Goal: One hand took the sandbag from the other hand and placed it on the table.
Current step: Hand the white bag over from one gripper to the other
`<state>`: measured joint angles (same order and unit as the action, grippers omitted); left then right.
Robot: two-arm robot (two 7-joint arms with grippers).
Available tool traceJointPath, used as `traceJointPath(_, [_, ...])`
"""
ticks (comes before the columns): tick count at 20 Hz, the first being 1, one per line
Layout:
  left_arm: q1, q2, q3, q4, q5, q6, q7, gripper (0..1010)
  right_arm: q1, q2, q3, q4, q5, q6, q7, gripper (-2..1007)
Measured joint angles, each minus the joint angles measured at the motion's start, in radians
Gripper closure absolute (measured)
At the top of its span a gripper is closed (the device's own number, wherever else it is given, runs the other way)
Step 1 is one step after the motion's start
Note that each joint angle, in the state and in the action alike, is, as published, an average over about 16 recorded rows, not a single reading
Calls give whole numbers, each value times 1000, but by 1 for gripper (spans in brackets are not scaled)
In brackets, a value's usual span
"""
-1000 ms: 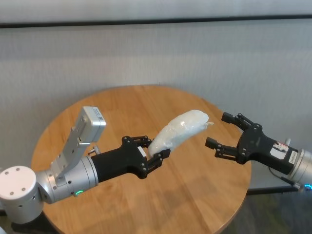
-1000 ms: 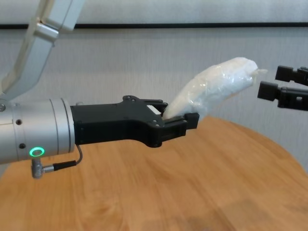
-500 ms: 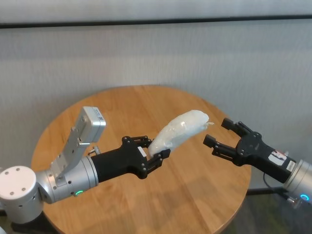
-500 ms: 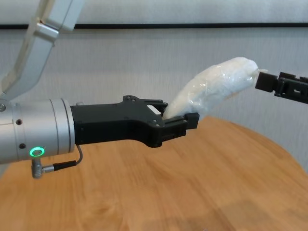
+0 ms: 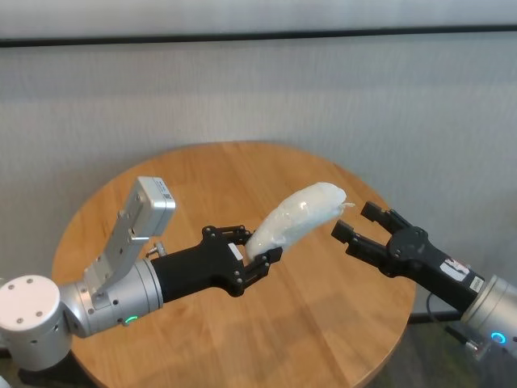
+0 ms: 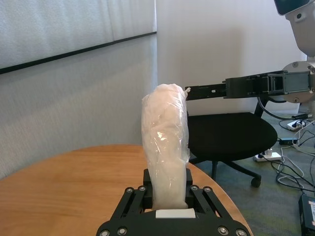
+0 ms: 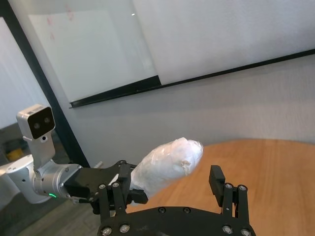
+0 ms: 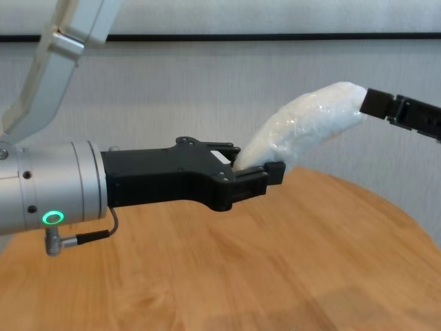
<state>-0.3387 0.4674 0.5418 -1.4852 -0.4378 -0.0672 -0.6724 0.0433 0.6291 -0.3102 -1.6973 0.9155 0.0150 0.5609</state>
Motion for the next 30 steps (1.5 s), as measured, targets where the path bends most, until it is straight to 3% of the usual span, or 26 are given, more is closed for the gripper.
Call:
traceJointPath(6, [0, 0, 0, 0, 0, 0, 0, 653, -14, -4, -7, -20, 64, 28, -19, 5])
traceJointPath(12, [0, 0, 0, 0, 0, 0, 0, 653, -5, -7, -19, -15, 113, 55, -37, 4])
traceJointPath(30, [0, 0, 0, 0, 0, 0, 0, 653, 90, -40, -93, 62, 221, 136, -50, 5])
